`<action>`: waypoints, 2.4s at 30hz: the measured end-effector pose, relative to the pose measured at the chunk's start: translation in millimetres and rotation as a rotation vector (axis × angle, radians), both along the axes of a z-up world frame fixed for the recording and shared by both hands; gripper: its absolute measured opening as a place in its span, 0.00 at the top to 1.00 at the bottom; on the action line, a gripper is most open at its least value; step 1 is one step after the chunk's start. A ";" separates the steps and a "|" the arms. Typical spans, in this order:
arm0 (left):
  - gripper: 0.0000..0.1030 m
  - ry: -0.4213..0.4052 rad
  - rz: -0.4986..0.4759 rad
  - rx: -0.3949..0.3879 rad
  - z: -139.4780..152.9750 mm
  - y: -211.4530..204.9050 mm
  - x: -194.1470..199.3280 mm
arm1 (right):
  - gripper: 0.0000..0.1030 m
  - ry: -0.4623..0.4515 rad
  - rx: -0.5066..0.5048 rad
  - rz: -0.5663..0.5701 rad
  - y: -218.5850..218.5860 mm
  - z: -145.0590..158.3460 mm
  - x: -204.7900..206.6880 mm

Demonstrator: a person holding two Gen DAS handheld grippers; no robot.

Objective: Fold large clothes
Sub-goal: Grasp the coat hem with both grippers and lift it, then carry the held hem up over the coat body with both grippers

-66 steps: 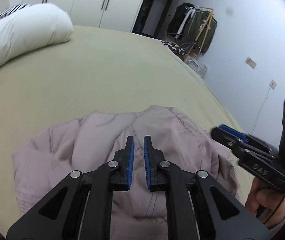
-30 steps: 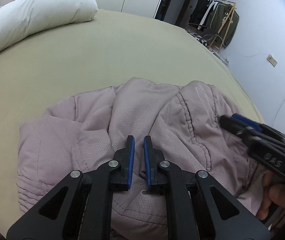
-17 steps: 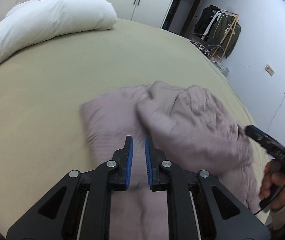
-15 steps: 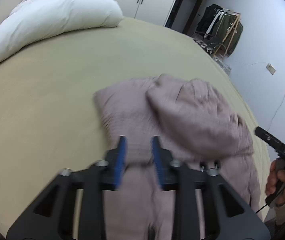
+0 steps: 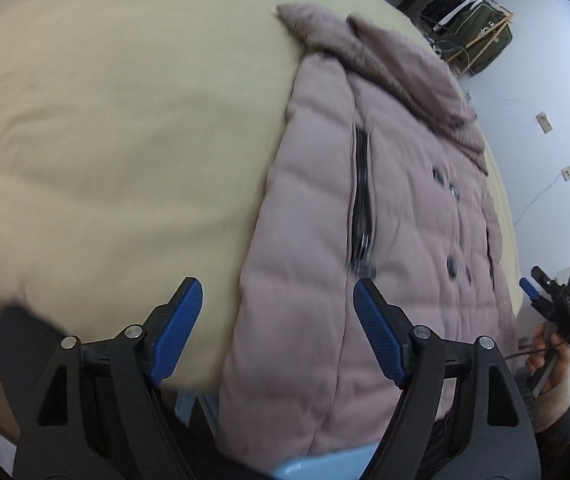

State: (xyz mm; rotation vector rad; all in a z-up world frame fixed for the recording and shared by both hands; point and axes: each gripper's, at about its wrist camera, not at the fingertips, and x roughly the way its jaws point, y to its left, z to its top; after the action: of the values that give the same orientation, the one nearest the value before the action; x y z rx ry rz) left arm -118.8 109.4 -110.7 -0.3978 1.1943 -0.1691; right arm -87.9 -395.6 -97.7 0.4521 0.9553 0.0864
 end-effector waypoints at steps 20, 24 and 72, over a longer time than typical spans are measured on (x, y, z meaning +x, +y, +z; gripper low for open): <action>0.31 0.178 -0.123 -0.151 -67.5 -19.9 -42.9 | 0.31 0.176 0.180 0.093 -8.5 -56.5 -83.2; 0.36 0.196 -0.140 -0.158 -72.0 -25.8 -41.1 | 0.41 0.201 0.177 0.120 2.2 -64.9 -78.4; 0.97 -0.330 0.127 -0.451 170.4 5.3 302.8 | 0.92 -0.301 0.182 -0.086 -30.3 108.7 254.3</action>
State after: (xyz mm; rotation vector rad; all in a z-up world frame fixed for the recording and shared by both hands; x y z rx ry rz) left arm 184.1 114.7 59.7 -0.8058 0.7962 -0.3820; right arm 166.4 -425.9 11.1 0.6278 0.6338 0.1596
